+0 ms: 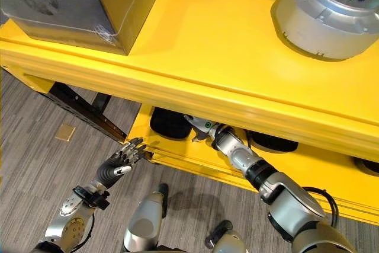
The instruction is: Move parts from the plastic box to the shelf.
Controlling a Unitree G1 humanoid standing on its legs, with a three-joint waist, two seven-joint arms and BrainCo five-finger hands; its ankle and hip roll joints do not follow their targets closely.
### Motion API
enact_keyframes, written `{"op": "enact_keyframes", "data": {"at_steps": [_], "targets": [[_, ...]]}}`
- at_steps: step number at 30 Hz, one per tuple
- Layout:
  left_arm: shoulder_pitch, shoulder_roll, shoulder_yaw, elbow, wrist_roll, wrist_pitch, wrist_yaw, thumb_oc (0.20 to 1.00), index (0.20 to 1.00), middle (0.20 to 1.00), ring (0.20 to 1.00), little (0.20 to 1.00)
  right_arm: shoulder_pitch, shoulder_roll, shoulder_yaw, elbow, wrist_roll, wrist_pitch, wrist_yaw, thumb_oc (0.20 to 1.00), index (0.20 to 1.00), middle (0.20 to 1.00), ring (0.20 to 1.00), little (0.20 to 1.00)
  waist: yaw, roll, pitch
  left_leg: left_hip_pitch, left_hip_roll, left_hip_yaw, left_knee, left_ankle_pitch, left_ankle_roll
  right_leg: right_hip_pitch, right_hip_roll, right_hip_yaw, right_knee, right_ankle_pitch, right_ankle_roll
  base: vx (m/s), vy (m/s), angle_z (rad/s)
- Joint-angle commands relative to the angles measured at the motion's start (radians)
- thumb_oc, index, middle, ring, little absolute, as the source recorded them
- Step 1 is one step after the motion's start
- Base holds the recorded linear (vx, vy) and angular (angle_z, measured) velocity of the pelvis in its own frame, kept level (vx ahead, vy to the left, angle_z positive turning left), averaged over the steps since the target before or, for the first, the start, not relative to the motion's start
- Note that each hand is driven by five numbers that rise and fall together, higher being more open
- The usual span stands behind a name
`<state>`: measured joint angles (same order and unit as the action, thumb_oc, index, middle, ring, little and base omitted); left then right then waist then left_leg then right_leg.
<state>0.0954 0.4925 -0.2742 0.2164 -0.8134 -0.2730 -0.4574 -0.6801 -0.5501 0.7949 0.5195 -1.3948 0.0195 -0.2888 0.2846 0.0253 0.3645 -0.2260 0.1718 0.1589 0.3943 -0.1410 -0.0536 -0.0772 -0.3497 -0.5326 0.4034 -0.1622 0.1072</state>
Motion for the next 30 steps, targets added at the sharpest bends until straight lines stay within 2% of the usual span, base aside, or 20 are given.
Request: {"op": "enact_keyframes", "data": {"at_steps": [1,4,7,10,11,12,13,15,17,18,19,20,24,25,26,28,30], "targets": [[0.028,0.029,-0.006,-0.112,-0.016,-0.052,0.014,1.0,1.0,1.0,1.0,1.0,0.035,-0.062,-0.068,-0.138,0.119,-0.059,-0.035,1.0,1.0,1.0,1.0,1.0,-0.002,-0.014,-0.01,0.064,0.087,0.102,-0.074,0.09,0.011,-0.038,-0.032,0.062,0.034,0.04,0.056,-0.02,-0.012,-0.05],[0.035,0.032,0.001,-0.122,-0.019,-0.065,0.026,1.0,1.0,1.0,1.0,1.0,0.058,-0.094,-0.101,-0.232,0.22,-0.097,-0.037,1.0,1.0,1.0,1.0,1.0,-0.018,-0.02,-0.011,0.066,0.091,0.108,-0.074,0.091,0.01,-0.041,-0.027,0.07,0.031,0.042,0.056,-0.01,0.005,-0.09],[0.037,0.024,0.004,-0.126,-0.019,-0.103,0.044,1.0,1.0,1.0,1.0,1.0,0.101,-0.141,-0.155,-0.389,0.46,-0.169,-0.018,1.0,1.0,1.0,1.0,1.0,-0.042,-0.027,-0.01,0.075,0.094,0.118,-0.066,0.08,0.009,-0.041,-0.022,0.086,0.034,0.036,0.058,-0.01,0.035,-0.19],[0.032,0.011,0.005,-0.146,-0.023,-0.135,0.087,1.0,1.0,1.0,1.0,1.0,0.152,-0.16,-0.228,-0.538,0.631,-0.169,0.019,1.0,1.0,1.0,1.0,1.0,-0.065,-0.031,-0.012,0.076,0.1,0.13,-0.066,0.081,0.01,-0.045,-0.018,0.093,0.027,0.043,0.057,-0.01,0.075,-0.08],[0.033,0.002,0.01,-0.154,-0.011,-0.161,0.099,1.0,1.0,1.0,1.0,1.0,0.199,-0.164,-0.276,-0.63,0.756,-0.175,0.024,1.0,1.0,1.0,1.0,1.0,-0.081,-0.034,-0.012,0.084,0.1,0.138,-0.056,0.066,0.01,-0.043,-0.019,0.106,0.029,0.038,0.062,-0.04,0.193,-0.15],[0.023,-0.008,0.016,-0.175,0.015,-0.157,0.111,1.0,1.0,1.0,1.0,1.0,0.26,-0.166,-0.335,-0.714,0.894,-0.197,0.009,1.0,1.0,1.0,1.0,1.0,-0.101,-0.037,-0.014,0.087,0.102,0.151,-0.045,0.055,0.015,-0.046,-0.022,0.118,0.027,0.04,0.066,-0.03,0.19,-0.22],[0.021,-0.009,0.014,-0.177,0.028,-0.155,0.123,1.0,1.0,1.0,1.0,1.0,0.281,-0.162,-0.356,-0.734,0.927,-0.214,0.017,1.0,1.0,1.0,1.0,1.0,-0.109,-0.038,-0.015,0.088,0.103,0.156,-0.041,0.05,0.017,-0.046,-0.024,0.122,0.026,0.04,0.068,-0.07,0.213,-0.18],[-0.005,-0.005,0.011,-0.175,0.126,-0.182,0.174,1.0,1.0,1.0,1.0,1.0,0.34,-0.148,-0.404,-0.786,1.1,-0.264,0.109,1.0,1.0,1.0,1.0,1.0,-0.133,-0.043,-0.023,0.089,0.099,0.167,-0.022,0.029,0.027,-0.052,-0.031,0.142,0.028,0.046,0.073,-0.06,0.18,-0.19],[-0.025,0.004,0.013,-0.17,0.206,-0.277,0.255,1.0,1.0,1.0,1.0,1.0,0.37,-0.148,-0.418,-0.802,1.19,-0.275,0.168,1.0,1.0,1.0,1.0,1.0,-0.142,-0.046,-0.026,0.085,0.096,0.173,-0.008,0.018,0.033,-0.054,-0.038,0.152,0.03,0.048,0.075,-0.06,0.144,-0.37],[-0.039,0.016,0.03,-0.185,0.187,-0.289,0.267,1.0,1.0,1.0,1.0,1.0,0.406,-0.151,-0.432,-0.811,1.31,-0.272,0.265,1.0,1.0,1.0,1.0,1.0,-0.147,-0.051,-0.029,0.081,0.089,0.176,0.003,0.007,0.041,-0.054,-0.043,0.161,0.026,0.057,0.075,-0.05,0.11,-0.37],[-0.039,0.016,0.03,-0.185,0.187,-0.289,0.267,1.0,1.0,1.0,1.0,1.0,0.406,-0.151,-0.432,-0.811,1.31,-0.272,0.265,1.0,1.0,1.0,1.0,1.0,-0.147,-0.051,-0.029,0.081,0.089,0.176,0.003,0.007,0.041,-0.054,-0.043,0.161,0.026,0.057,0.075,-0.11,0.217,-0.29],[-0.044,0.01,0.075,-0.197,0.13,-0.287,0.21,1.0,1.0,1.0,1.0,1.0,0.488,-0.106,-0.436,-0.828,1.419,-0.241,0.401,1.0,1.0,1.0,1.0,1.0,-0.154,-0.062,-0.034,0.082,0.064,0.182,0.014,-0.015,0.06,-0.052,-0.054,0.177,0.008,0.095,0.079,-0.09,0.157,-0.14],[-0.041,-0.005,0.084,-0.181,0.138,-0.282,0.182,1.0,1.0,1.0,1.0,1.0,0.53,-0.065,-0.441,-0.799,1.493,-0.245,0.461,1.0,1.0,1.0,1.0,1.0,-0.147,-0.087,-0.042,0.114,0.054,0.224,-0.013,-0.018,0.07,-0.046,-0.073,0.127,-0.036,0.174,0.084,-0.08,0.037,-0.39],[-0.021,-0.006,0.094,-0.181,0.177,-0.281,0.192,1.0,1.0,1.0,1.0,1.0,0.53,-0.044,-0.446,-0.773,1.537,-0.267,0.514,1.0,1.0,1.0,1.0,1.0,-0.14,-0.098,-0.048,0.151,0.061,0.283,-0.052,-0.013,0.067,-0.062,-0.078,0.056,-0.029,0.201,0.081,-0.04,0.028,-0.74],[-0.012,-0.005,0.096,-0.177,0.186,-0.282,0.209,1.0,1.0,1.0,1.0,1.0,0.534,-0.047,-0.446,-0.778,1.555,-0.268,0.539,1.0,1.0,1.0,1.0,1.0,-0.143,-0.097,-0.054,0.168,0.059,0.284,-0.062,-0.031,0.057,-0.055,-0.061,0.048,-0.016,0.178,0.094,-0.02,0.06,-1.01],[0.008,-0.01,0.104,-0.156,0.153,-0.288,0.219,1.0,1.0,1.0,1.0,1.0,0.555,-0.053,-0.452,-0.796,1.574,-0.264,0.575,1.0,1.0,1.0,1.0,1.0,-0.151,-0.099,-0.07,0.198,0.034,0.297,-0.118,-0.012,0.057,-0.047,-0.017,0.027,-0.016,0.167,0.092,0.04,0.082,-1.28],[0.037,-0.027,0.117,-0.15,0.111,-0.283,0.192,1.0,1.0,1.0,1.0,1.0,0.57,-0.055,-0.459,-0.807,1.587,-0.26,0.605,1.0,1.0,1.0,1.0,1.0,-0.156,-0.101,-0.081,0.214,0.009,0.298,-0.16,0.01,0.052,-0.032,0.05,0.025,-0.039,0.142,0.082,0.03,0.04,-0.57]]}}
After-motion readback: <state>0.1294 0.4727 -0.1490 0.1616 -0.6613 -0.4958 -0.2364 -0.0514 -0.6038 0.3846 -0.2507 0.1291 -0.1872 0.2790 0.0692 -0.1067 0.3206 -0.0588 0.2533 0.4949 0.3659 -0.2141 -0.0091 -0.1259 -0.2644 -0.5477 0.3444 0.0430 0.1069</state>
